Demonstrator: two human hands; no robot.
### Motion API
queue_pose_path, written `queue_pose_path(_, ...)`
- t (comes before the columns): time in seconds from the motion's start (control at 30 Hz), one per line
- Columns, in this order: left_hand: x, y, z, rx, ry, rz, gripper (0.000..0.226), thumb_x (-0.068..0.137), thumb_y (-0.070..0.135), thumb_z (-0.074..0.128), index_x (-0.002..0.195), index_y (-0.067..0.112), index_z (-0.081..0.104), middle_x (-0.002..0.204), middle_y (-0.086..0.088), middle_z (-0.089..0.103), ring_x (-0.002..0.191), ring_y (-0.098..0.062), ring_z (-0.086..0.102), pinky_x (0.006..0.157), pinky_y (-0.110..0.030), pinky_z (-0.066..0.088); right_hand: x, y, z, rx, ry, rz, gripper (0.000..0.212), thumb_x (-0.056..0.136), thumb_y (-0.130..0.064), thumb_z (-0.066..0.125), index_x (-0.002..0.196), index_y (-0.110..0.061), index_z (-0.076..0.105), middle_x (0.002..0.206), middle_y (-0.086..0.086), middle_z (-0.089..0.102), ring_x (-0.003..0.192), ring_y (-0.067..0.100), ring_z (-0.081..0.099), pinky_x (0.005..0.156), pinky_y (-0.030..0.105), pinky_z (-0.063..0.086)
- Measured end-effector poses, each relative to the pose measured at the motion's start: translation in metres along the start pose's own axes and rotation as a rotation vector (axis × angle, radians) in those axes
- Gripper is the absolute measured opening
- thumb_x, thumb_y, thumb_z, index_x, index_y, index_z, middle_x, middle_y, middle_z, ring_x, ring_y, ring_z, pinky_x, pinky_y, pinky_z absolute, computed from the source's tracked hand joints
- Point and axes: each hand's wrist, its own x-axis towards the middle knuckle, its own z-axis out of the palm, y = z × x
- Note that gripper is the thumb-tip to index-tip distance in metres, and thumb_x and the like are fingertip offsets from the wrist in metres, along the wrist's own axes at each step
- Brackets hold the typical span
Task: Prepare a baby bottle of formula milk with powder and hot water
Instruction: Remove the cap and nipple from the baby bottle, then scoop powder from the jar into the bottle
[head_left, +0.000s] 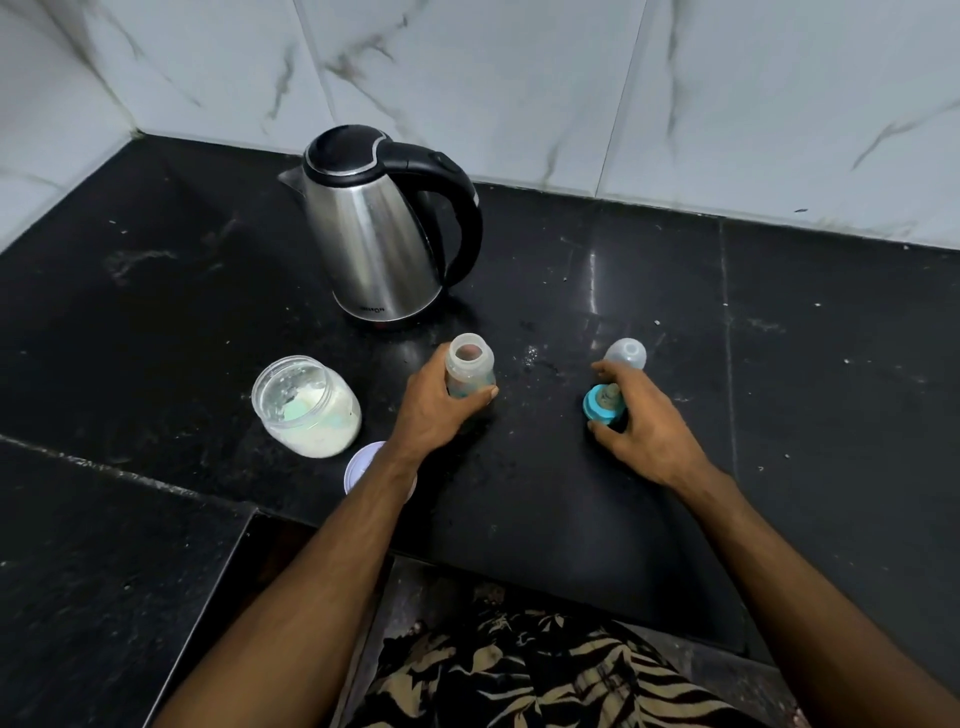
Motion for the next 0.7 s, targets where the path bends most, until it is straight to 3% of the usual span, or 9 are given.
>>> queue_pose_path(0.13, -0.002, 0.004, 0.001, -0.012, 0.015, -0.02, 0.054, 0.075, 0.021, 0.086, 0.123, 0.017, 0.061, 0.108, 0.008, 0.07, 0.095, -0.004, 0.065, 0.08, -0.004, 0.044, -0.006, -0.011, -0.007, -0.018, 0.085, -0.045, 0.064, 0.083, -0.025, 0.075, 0.14, -0.019, 0.044, 0.135, 0.0, 0.054, 0.12, 0.017, 0.053, 0.095, 0.029, 0.043)
queue_pose_path(0.27, -0.007, 0.005, 0.002, -0.043, 0.006, -0.049, 0.055, 0.075, 0.027, 0.087, 0.122, 0.023, 0.059, 0.11, 0.011, 0.069, 0.098, -0.003, 0.065, 0.087, -0.017, 0.049, -0.012, -0.026, -0.01, 0.015, 0.162, -0.076, 0.058, 0.085, -0.03, 0.074, 0.136, -0.02, 0.048, 0.129, -0.001, 0.057, 0.114, 0.015, 0.055, 0.092, 0.029, 0.045)
queue_pose_path(0.37, -0.01, 0.002, -0.001, -0.087, -0.007, -0.046, 0.069, 0.068, 0.033, 0.091, 0.126, 0.028, 0.053, 0.117, 0.016, 0.066, 0.109, 0.0, 0.062, 0.097, -0.024, 0.049, -0.013, -0.037, -0.008, 0.028, 0.198, -0.125, 0.057, 0.085, -0.031, 0.075, 0.135, -0.02, 0.05, 0.126, -0.005, 0.057, 0.113, 0.01, 0.053, 0.091, 0.03, 0.046)
queue_pose_path(0.5, -0.018, 0.001, -0.007, -0.112, 0.04, -0.036, 0.095, 0.063, 0.044, 0.087, 0.143, 0.016, 0.043, 0.139, 0.006, 0.058, 0.129, -0.005, 0.052, 0.111, -0.03, 0.041, -0.008, -0.054, 0.0, 0.044, 0.234, -0.208, 0.052, 0.084, -0.028, 0.076, 0.129, -0.014, 0.055, 0.123, -0.002, 0.06, 0.112, 0.01, 0.054, 0.092, 0.025, 0.043)
queue_pose_path(0.6, -0.039, 0.0, -0.017, -0.144, 0.096, -0.054, 0.083, 0.074, 0.03, 0.087, 0.144, 0.017, 0.044, 0.144, 0.003, 0.053, 0.133, -0.005, 0.048, 0.111, -0.024, 0.038, -0.001, -0.07, 0.012, 0.041, 0.257, -0.271, 0.046, 0.083, -0.024, 0.077, 0.124, -0.011, 0.06, 0.116, 0.003, 0.062, 0.106, 0.018, 0.058, 0.09, 0.026, 0.045)
queue_pose_path(0.7, -0.067, -0.009, -0.03, -0.189, 0.157, -0.08, 0.062, 0.081, 0.019, 0.082, 0.136, 0.021, 0.052, 0.135, 0.007, 0.059, 0.124, -0.001, 0.055, 0.103, -0.02, 0.044, 0.003, -0.088, 0.029, 0.06, 0.246, -0.361, 0.04, 0.082, -0.019, 0.077, 0.118, -0.01, 0.062, 0.106, 0.002, 0.063, 0.098, 0.017, 0.059, 0.086, 0.029, 0.05)
